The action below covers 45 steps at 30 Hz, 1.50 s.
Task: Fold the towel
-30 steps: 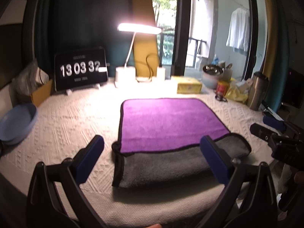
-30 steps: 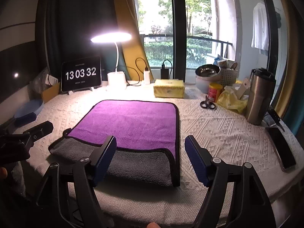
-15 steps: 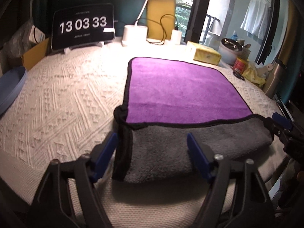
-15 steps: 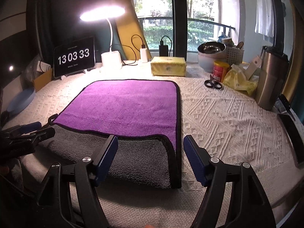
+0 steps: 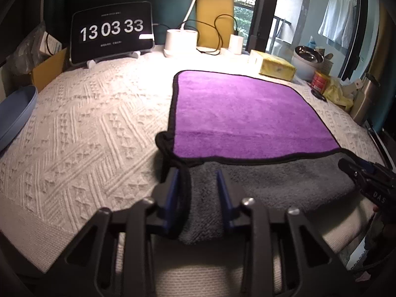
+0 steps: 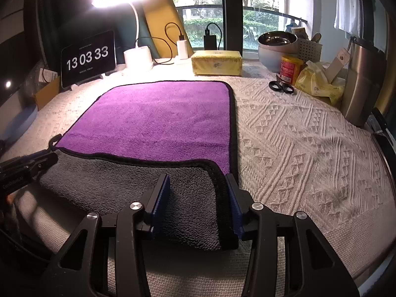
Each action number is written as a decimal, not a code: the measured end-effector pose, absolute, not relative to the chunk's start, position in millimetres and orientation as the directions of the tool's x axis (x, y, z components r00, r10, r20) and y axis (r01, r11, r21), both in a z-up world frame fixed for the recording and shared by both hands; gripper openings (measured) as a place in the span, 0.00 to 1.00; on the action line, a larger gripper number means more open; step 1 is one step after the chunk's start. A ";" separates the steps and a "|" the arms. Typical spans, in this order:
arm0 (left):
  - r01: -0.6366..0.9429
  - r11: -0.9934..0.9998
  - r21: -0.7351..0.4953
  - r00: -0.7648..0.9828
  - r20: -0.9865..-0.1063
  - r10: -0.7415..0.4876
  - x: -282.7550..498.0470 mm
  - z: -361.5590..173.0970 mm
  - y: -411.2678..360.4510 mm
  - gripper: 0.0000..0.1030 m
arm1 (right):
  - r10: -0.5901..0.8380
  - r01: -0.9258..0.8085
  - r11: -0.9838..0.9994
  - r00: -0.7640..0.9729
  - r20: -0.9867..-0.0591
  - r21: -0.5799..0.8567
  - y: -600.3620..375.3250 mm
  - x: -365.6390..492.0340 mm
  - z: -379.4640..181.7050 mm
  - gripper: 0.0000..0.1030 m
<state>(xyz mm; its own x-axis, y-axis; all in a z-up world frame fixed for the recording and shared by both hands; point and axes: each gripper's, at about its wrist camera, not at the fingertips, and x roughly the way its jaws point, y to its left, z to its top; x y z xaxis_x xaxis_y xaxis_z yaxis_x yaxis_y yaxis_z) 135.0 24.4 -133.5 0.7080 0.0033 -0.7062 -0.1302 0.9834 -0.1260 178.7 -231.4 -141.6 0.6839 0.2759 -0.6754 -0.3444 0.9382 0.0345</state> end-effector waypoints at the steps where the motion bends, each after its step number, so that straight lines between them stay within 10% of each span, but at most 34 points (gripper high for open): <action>1: -0.125 0.985 -0.121 0.713 -0.701 0.005 134.1 -132.2 23.8 0.23 | 0.272 -0.343 0.939 0.686 -0.674 0.030 -231.1 178.4 -141.8 0.36; 8: -0.104 0.991 -0.082 0.742 -0.670 0.023 128.0 -122.6 16.2 0.05 | 0.256 -0.334 0.943 0.726 -0.638 -0.001 -235.0 172.5 -135.3 0.07; 45: -0.066 0.994 -0.091 0.885 -0.465 0.016 141.3 -35.8 22.1 0.04 | 0.326 -0.381 0.923 0.852 -0.409 -0.059 -224.2 177.6 -44.8 0.05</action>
<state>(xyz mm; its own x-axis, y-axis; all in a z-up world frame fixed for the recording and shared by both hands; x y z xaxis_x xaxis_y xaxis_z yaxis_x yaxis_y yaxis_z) 141.3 22.1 -35.8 0.8853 0.0157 -0.4647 -0.0655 0.9937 -0.0913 177.6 -224.2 -44.8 0.8523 0.3259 -0.4090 -0.3812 0.9226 -0.0591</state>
